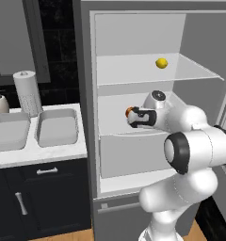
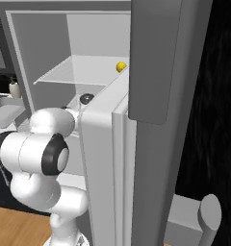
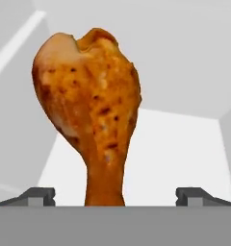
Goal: Place one lemon and one chicken drumstick in each tupperware on the nearby counter, to pack two identical lunches.
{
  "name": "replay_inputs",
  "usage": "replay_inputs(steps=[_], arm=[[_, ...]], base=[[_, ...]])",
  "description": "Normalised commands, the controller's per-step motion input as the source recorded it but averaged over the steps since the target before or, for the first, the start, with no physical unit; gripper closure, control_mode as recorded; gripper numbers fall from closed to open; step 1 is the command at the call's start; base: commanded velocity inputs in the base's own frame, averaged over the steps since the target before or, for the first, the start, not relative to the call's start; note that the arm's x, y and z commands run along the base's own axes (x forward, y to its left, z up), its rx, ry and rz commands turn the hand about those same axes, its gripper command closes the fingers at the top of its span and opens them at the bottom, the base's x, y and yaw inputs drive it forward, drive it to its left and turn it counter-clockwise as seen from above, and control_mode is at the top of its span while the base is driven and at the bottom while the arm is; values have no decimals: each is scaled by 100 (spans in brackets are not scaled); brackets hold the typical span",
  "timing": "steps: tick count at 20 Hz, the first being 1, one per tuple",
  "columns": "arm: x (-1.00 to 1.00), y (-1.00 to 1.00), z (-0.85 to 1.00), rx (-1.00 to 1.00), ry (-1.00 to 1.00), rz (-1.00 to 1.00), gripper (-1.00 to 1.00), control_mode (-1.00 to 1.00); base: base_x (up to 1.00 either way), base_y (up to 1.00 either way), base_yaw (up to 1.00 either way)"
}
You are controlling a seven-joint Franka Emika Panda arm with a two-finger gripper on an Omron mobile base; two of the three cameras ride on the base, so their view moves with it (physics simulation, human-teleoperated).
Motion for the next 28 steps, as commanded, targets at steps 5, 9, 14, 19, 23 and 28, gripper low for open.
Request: replay_inputs(steps=[5,9,14,19,23,28], arm=[[50,0,-12,0,0,0,-100,-100],[21,19,-50,-1,0,1,-100,-100],[-9,31,-84,-4,0,5,100,-100],[-47,-2,-38,0,-1,1,100,-100],[-100,-22,-4,0,-8,0,100,-100],[-100,-6,5,0,-7,1,100,-100]], base=[[0,0,0],[0,0,0],[0,0,0],[0,0,0],[0,0,0],[0,0,0]])
